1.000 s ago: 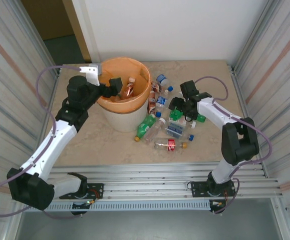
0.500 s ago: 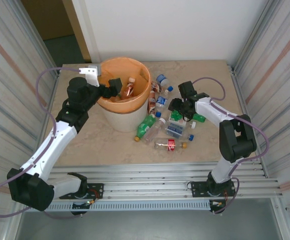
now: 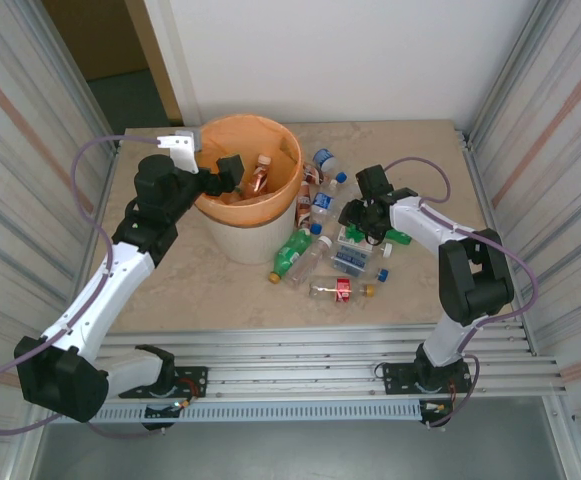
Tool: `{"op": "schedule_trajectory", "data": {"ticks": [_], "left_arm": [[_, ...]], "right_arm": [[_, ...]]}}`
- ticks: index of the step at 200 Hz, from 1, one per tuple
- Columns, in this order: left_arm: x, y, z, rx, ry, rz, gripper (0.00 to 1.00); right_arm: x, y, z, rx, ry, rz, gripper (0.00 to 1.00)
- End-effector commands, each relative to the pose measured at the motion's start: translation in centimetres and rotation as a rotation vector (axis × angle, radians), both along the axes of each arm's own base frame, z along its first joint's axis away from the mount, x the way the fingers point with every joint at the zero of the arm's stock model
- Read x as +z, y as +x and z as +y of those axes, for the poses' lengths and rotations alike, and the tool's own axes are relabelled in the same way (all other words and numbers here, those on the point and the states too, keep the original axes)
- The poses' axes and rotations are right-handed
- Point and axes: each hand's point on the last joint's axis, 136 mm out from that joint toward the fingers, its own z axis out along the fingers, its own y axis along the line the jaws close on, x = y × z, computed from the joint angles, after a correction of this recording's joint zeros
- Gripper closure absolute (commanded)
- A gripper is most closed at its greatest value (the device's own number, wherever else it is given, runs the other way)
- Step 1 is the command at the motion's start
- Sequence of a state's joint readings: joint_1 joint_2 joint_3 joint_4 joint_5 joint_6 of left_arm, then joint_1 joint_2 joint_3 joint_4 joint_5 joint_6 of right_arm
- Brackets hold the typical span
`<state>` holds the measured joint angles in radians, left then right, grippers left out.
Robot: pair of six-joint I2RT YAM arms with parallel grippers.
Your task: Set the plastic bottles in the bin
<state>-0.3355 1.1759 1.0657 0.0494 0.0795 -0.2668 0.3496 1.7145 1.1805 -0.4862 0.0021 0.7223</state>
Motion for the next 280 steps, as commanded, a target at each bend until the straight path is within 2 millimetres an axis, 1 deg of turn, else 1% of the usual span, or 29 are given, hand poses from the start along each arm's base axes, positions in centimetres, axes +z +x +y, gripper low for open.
{"op": "schedule_trajectory", "data": {"ticks": [1,33,65,110,145,170,193,213,246,280], "left_arm": [[0.8,-0.5,0.6,0.022,-0.017,-0.024,0.01],[0.8,-0.5,0.6,0.020,-0.024,-0.023,0.01],[1.1,-0.7,0.4,0.008,-0.037,-0.026,0.02],[1.8,-1.1,-0.2,-0.028,-0.068,-0.037,0.01],[2.5,-1.4,-0.8,-0.064,-0.101,-0.045,0.01],[3.4,-1.7,-1.5,-0.106,-0.132,-0.056,0.01],[4.4,-2.1,-3.0,-0.159,-0.153,-0.071,0.01],[5.2,-2.5,-4.9,-0.226,-0.157,-0.079,0.01],[6.6,-3.3,-8.1,-0.359,-0.185,-0.094,0.02],[7.7,-4.1,-11.0,-0.468,-0.196,-0.098,0.03]], "right_arm": [[-0.3,-0.5,0.1,0.000,-0.011,0.009,0.39],[0.8,-0.7,-0.1,0.004,-0.039,-0.020,0.47],[2.7,-1.0,-0.5,0.009,-0.066,-0.076,0.49],[7.1,-1.5,-0.6,0.042,-0.104,-0.226,0.52],[11.6,-2.4,-0.2,0.098,-0.129,-0.393,0.58],[14.8,-3.3,0.8,0.168,-0.145,-0.522,0.60],[17.6,-4.4,2.1,0.243,-0.147,-0.639,0.60],[19.7,-5.5,3.5,0.308,-0.141,-0.729,0.60],[22.2,-7.5,6.2,0.433,-0.135,-0.850,0.59],[23.8,-9.0,8.6,0.540,-0.136,-0.933,0.58]]}}
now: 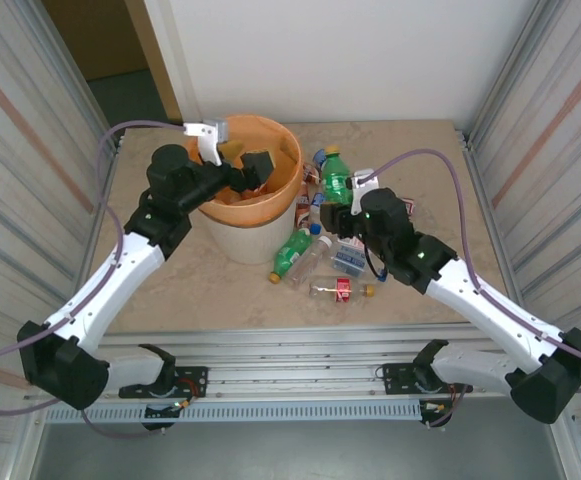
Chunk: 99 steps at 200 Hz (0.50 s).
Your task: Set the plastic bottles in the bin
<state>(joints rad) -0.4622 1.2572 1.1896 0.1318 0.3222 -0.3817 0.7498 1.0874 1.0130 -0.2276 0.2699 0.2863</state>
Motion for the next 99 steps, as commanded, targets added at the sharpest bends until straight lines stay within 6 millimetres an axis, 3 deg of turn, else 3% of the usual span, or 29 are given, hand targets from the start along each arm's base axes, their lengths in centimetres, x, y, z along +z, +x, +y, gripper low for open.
{"op": "schedule_trajectory", "data": {"ticks": [1,43,99], "left_arm": [[2.9,-1.3,-2.1,-0.108,-0.043,-0.059,0.03],[2.9,-1.5,-4.8,-0.196,-0.053,-0.041,0.09],[2.8,-1.7,-6.9,-0.293,-0.089,-0.011,0.28]], "right_arm": [[2.2,-0.7,1.0,0.054,-0.035,-0.120,0.58],[3.8,-2.1,3.2,0.139,-0.063,-0.204,0.58],[4.9,-2.7,4.7,0.181,-0.105,-0.263,0.57]]}}
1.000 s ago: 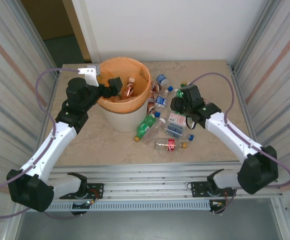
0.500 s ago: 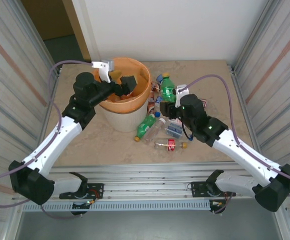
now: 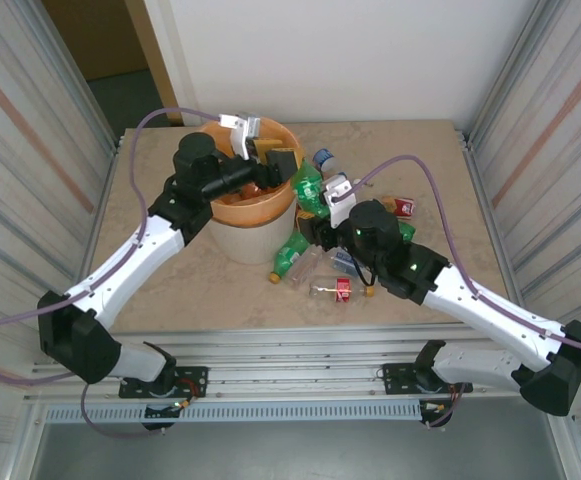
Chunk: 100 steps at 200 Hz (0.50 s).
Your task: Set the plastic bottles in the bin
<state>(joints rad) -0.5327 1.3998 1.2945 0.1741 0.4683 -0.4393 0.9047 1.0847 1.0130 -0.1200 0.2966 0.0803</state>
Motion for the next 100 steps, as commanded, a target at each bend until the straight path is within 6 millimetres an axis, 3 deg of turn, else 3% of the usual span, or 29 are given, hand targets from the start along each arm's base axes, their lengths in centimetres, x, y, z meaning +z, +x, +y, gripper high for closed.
{"op": "schedule_trajectory", "data": {"ticks": [1,55,100], "left_arm": [[2.7,-1.2,-1.1,-0.077,-0.056,-0.047,0.28],[1.9,-1.4,-1.9,-0.117,-0.046,-0.018,0.45],[1.5,-1.7,-2.1,-0.137,-0.033,-0.013,0.76]], "right_arm": [[2.3,0.3,0.1,-0.010,-0.003,-0.084,0.57],[3.0,0.7,0.7,-0.006,-0.011,-0.113,0.56],[3.2,0.9,1.1,0.000,-0.017,-0.125,0.53]]}}
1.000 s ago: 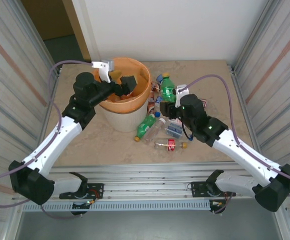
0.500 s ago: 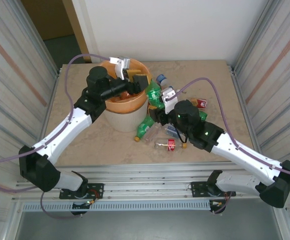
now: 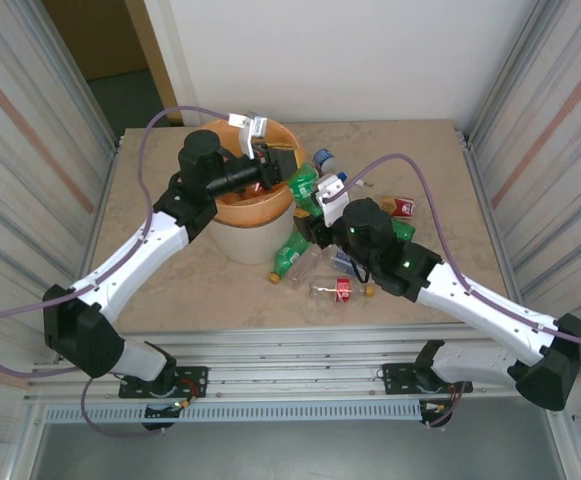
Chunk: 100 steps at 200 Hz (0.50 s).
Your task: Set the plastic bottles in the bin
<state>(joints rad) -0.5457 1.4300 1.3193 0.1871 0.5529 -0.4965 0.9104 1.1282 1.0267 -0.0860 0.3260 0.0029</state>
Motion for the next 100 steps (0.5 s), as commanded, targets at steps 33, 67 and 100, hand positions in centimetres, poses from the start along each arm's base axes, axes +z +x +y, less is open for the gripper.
{"op": "schedule_trajectory", "data": {"ticks": [33,67,100], "left_arm": [[1.4,-0.9,-0.4,-0.032,0.002,-0.068,0.93],[2.2,-0.8,0.4,0.017,0.008,-0.110,0.97],[5.1,-1.3,1.7,0.076,0.013,-0.214,0.97]], "right_arm": [[3.2,0.1,0.1,-0.009,0.049,-0.068,0.35],[3.4,-0.2,-1.1,-0.044,0.065,-0.078,0.11],[4.5,-0.8,-3.0,-0.083,0.107,-0.114,0.02]]}}
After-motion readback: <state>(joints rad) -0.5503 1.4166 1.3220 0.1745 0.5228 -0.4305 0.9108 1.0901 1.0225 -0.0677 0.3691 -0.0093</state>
